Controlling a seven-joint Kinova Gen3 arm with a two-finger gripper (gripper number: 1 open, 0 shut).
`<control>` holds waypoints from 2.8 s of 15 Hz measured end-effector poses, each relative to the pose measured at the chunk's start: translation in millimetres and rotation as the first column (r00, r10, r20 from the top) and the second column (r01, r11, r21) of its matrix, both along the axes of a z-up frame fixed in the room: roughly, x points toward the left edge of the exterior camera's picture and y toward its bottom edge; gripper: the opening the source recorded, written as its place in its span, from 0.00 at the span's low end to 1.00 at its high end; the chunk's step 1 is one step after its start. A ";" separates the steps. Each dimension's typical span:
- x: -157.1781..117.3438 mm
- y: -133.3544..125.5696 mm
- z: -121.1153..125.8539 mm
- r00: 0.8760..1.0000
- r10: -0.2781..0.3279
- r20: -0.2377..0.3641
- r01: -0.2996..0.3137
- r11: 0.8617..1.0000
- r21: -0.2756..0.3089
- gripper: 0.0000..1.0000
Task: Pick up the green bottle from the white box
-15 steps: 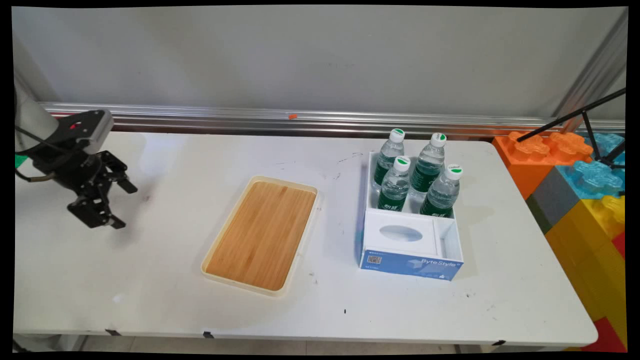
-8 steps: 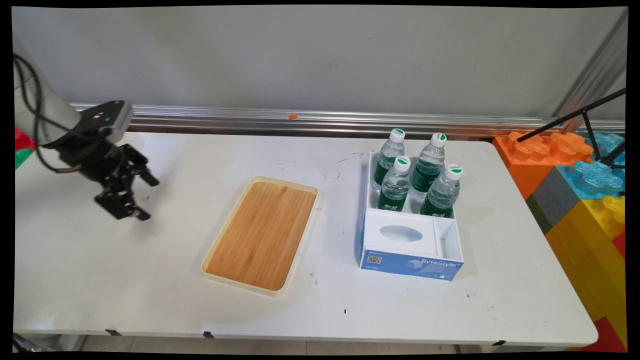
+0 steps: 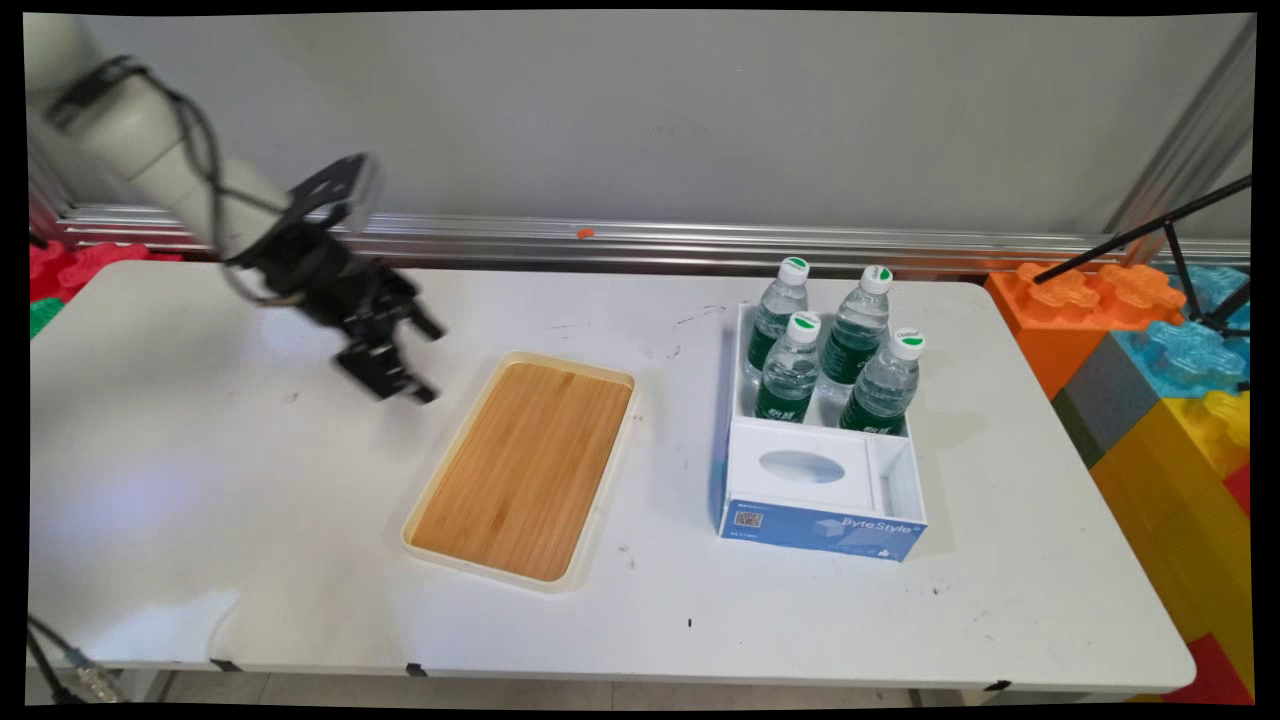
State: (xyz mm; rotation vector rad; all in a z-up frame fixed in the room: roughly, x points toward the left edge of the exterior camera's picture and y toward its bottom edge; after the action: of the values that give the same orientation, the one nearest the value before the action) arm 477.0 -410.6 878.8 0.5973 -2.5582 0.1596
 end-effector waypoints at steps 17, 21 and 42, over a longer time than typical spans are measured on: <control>-136.7 -113.0 -24.3 0.916 -0.216 -0.339 0.165 0.971 -0.174 1.00; -163.6 -125.1 -45.4 0.904 -0.233 -0.358 0.173 0.966 -0.192 1.00; -245.6 -154.8 -125.0 0.892 -0.205 -0.403 0.134 0.971 -0.198 1.00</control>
State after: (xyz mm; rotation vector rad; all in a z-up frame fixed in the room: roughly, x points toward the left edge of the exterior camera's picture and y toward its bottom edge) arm 231.4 -565.4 753.7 0.2996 -2.1361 0.1601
